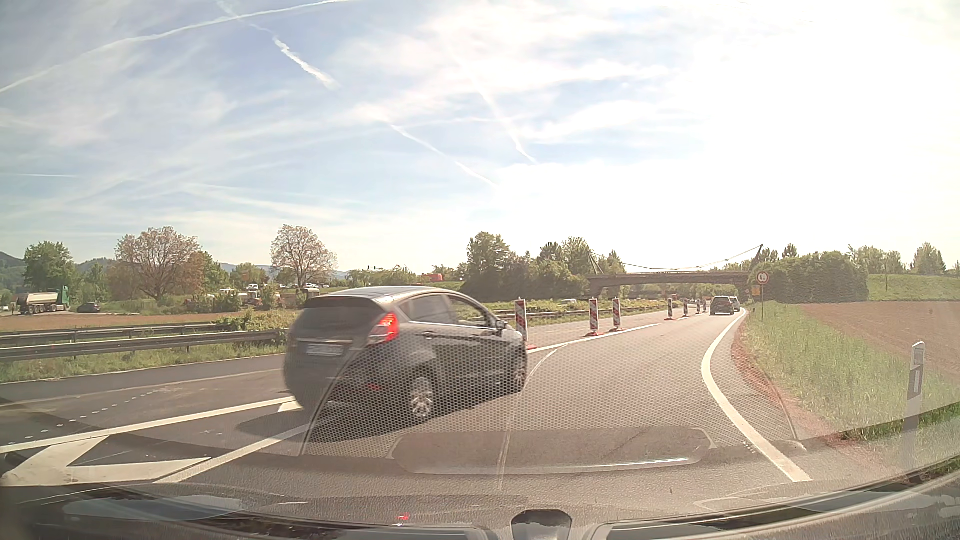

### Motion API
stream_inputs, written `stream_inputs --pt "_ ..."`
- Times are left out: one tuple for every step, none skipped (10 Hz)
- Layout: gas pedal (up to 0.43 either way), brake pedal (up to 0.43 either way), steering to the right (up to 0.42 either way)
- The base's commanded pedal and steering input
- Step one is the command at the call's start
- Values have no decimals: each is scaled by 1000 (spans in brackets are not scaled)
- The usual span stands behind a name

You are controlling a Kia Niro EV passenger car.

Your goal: Follow the waypoints while adhering to traffic rules and regulations

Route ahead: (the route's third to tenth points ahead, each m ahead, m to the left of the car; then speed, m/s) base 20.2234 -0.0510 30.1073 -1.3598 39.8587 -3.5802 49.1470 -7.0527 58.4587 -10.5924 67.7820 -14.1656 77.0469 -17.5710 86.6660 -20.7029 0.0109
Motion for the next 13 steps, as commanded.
stream_inputs --pt "0 293 62" --pt "0 293 62" --pt "0 293 62" --pt "0 293 62" --pt "0 293 62" --pt "0 293 63" --pt "0 293 62" --pt "0 293 62" --pt "0 293 63" --pt "0 293 62" --pt "0 293 63" --pt "0 293 63" --pt "0 293 62"
